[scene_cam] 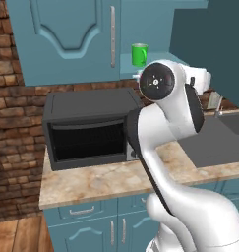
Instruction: Open the cabinet directly in front. Then move the liquor and the mug to the dining counter with the jar on it.
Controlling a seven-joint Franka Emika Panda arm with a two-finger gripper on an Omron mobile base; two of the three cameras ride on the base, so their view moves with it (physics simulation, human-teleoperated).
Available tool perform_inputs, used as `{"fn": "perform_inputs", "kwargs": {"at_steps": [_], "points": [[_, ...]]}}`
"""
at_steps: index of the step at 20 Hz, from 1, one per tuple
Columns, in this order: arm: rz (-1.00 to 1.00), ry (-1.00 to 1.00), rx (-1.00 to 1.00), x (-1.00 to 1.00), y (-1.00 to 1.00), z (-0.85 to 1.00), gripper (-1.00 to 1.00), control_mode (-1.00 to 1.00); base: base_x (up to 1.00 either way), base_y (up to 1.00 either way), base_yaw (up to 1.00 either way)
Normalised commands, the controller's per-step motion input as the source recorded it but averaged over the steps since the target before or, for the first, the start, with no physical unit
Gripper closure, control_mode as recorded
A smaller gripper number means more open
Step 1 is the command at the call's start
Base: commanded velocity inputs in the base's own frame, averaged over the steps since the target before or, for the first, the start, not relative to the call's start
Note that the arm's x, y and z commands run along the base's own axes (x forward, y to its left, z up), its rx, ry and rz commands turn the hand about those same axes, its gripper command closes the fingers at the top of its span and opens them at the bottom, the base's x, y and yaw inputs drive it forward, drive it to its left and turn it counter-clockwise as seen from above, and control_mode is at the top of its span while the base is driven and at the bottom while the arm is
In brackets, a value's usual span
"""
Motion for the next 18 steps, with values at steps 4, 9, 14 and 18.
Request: {"fn": "perform_inputs", "kwargs": {"at_steps": [4,9,14,18], "points": [[0.24,-0.33,0.06,0.0,0.06,0.0,-1.0,-1.0,0.0,0.0,0.0],[0.3,-0.28,0.0,-0.1,0.12,0.0,-1.0,-1.0,0.0,0.0,0.0],[0.17,-0.25,-0.02,-0.14,0.21,0.05,-1.0,-1.0,0.0,0.0,0.0],[0.01,-0.11,-0.15,-0.01,0.34,0.01,-1.0,-1.0,0.0,0.0,0.0]]}}
